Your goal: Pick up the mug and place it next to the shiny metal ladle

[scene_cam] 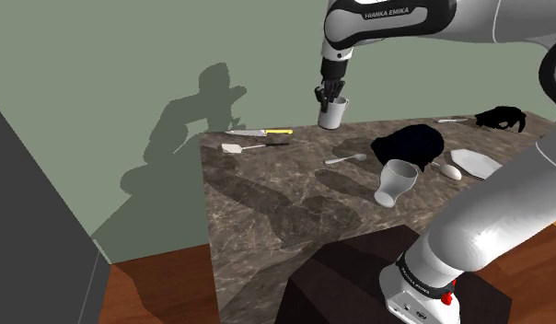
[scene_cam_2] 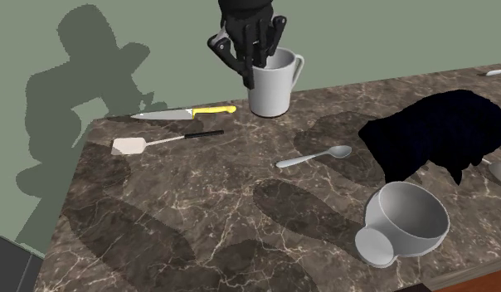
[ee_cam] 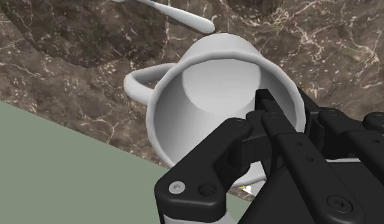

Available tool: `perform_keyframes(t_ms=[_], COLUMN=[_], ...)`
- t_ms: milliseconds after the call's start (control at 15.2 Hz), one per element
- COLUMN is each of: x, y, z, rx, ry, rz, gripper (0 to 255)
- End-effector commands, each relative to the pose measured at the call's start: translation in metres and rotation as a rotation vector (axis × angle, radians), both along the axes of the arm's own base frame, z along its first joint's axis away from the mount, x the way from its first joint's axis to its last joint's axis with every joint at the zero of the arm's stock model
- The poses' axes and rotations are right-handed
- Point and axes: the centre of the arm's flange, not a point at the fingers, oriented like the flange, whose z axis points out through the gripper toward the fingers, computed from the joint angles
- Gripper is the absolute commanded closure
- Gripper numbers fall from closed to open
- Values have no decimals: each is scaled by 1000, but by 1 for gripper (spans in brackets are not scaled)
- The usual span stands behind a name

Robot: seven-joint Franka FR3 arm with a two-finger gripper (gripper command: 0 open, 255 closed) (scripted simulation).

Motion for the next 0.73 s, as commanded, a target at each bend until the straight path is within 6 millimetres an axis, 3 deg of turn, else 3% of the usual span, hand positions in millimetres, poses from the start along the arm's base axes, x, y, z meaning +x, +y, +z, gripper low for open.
perform_keyframes(t_ms=[0, 660], x=[-5, -35], y=[-25, -154], z=[1, 2], rx=[0, 0], ry=[0, 0], rz=[1, 1], gripper=[255, 255])
